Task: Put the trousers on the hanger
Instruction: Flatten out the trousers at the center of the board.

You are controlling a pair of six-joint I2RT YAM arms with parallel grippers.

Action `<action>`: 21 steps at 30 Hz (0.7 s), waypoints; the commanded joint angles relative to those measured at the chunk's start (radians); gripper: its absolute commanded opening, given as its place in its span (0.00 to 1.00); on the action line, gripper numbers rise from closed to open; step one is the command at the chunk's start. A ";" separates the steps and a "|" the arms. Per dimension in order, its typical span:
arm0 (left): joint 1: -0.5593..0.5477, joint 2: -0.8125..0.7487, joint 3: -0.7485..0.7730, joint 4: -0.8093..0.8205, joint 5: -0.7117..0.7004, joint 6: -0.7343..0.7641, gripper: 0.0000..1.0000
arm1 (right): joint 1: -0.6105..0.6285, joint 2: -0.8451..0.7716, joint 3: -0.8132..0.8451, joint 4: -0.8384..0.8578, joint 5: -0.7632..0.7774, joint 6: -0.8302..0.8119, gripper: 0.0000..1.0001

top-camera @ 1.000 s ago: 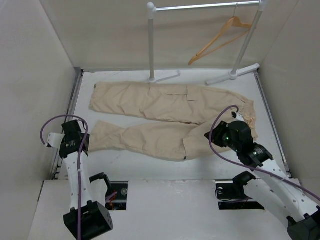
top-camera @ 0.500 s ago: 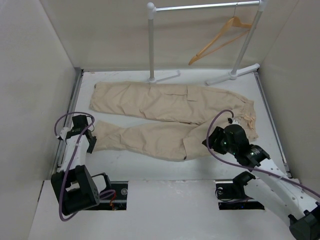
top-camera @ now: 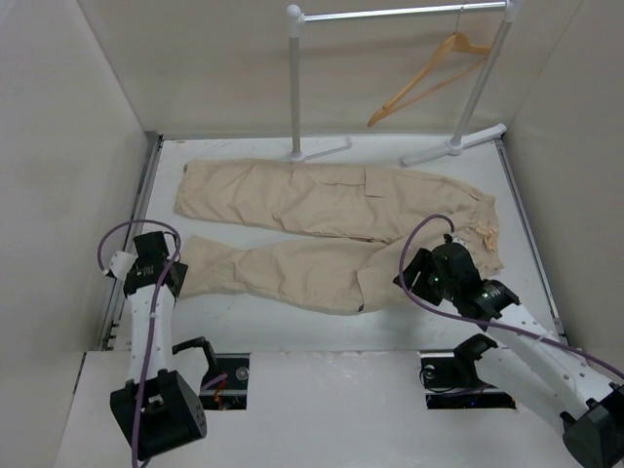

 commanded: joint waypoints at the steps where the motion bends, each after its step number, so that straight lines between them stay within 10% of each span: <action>1: -0.034 -0.032 0.110 -0.026 -0.041 0.039 0.51 | -0.005 -0.003 0.010 0.020 0.022 0.017 0.65; 4: -0.115 0.124 0.202 0.050 -0.074 0.085 0.51 | -0.005 0.003 0.018 0.029 0.021 0.014 0.62; 9: -0.195 0.465 0.404 0.149 -0.090 0.230 0.48 | 0.024 -0.044 0.010 0.104 -0.047 0.008 0.10; 18: -0.258 0.781 0.623 0.172 -0.143 0.378 0.50 | 0.057 -0.079 -0.016 0.109 -0.044 0.018 0.15; 21: -0.258 0.844 0.635 0.163 -0.148 0.369 0.37 | 0.057 -0.099 -0.022 0.099 -0.034 0.026 0.23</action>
